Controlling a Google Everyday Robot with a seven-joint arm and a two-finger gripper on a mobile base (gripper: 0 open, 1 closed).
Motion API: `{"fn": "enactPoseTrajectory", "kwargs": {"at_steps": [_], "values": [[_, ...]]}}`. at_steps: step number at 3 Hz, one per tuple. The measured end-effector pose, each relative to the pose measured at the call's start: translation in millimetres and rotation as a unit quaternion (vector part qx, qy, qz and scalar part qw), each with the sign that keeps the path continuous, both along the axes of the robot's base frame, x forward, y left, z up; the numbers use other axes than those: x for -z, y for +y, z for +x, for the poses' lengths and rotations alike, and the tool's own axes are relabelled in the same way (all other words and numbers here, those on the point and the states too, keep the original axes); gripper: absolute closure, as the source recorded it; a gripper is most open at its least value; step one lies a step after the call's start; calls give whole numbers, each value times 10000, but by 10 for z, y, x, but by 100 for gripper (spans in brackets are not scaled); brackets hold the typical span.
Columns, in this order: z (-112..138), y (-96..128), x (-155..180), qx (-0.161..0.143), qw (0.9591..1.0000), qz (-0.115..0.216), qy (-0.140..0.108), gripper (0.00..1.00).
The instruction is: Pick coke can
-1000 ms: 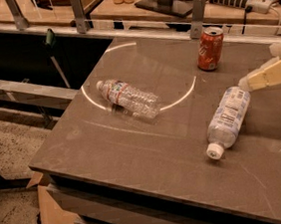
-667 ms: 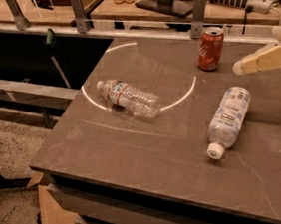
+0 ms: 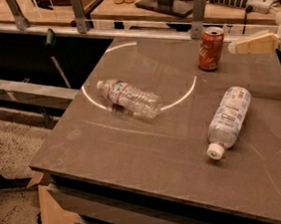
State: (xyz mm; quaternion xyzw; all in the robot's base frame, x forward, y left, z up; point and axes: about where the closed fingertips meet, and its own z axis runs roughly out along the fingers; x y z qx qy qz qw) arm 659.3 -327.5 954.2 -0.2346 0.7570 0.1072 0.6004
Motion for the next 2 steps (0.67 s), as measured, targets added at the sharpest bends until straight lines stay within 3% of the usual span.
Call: {"fn": "enactPoseTrajectory", "kwargs": {"at_steps": [1, 2], "values": [[284, 23, 170, -106, 9998, 173, 25, 0], [505, 151, 337, -357, 9989, 180, 230, 0]]}}
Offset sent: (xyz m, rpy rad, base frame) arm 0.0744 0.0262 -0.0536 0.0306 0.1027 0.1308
